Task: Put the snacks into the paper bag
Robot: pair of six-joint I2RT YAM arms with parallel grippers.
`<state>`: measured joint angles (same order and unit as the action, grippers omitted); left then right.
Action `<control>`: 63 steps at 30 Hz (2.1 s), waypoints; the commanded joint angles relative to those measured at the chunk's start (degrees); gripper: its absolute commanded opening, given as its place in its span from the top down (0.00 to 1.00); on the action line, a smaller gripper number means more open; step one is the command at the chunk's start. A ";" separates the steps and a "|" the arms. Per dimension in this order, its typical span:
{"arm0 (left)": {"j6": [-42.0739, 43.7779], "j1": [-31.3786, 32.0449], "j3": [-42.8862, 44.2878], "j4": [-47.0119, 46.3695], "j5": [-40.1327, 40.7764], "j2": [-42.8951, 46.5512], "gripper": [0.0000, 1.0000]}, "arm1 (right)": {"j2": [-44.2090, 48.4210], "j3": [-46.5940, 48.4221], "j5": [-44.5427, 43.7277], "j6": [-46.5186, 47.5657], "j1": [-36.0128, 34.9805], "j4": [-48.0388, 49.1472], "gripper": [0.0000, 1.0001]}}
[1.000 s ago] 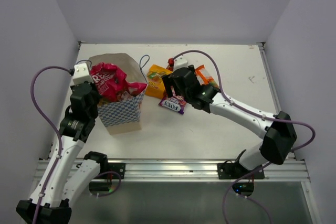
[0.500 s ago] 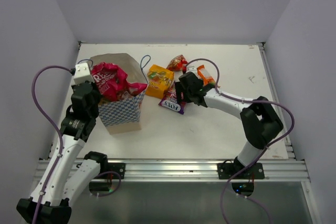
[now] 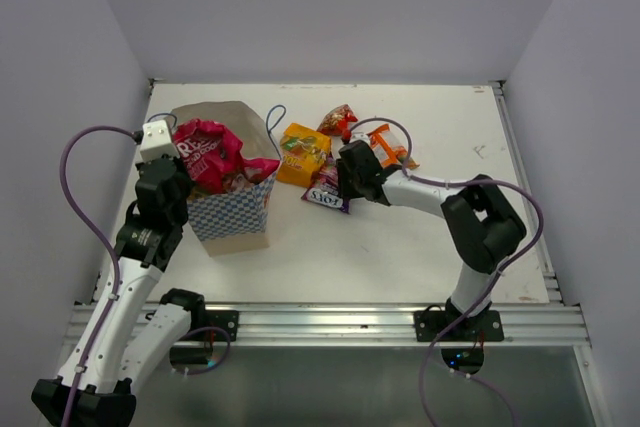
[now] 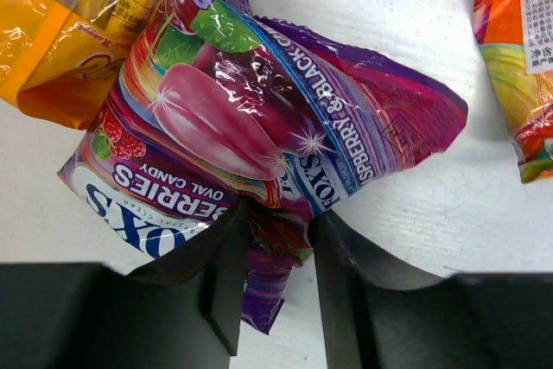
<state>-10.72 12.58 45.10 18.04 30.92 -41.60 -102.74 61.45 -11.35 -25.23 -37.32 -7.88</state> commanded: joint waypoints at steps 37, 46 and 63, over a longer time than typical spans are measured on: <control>0.00 0.34 -2.12 -2.66 2.39 1.26 1.00 | 15.30 50.41 12.66 13.28 -10.38 -7.23 1.00; 0.00 0.25 -2.30 -3.45 2.84 1.79 1.00 | 7.56 53.33 15.84 13.28 -17.42 -11.10 1.00; 1.58 0.34 -3.62 -7.50 -7.18 5.31 1.00 | -16.69 80.13 11.53 20.48 -27.19 -40.54 1.00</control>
<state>-10.15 12.56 42.17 15.27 28.34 -36.93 -117.12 135.48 1.10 -7.64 -63.31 -41.32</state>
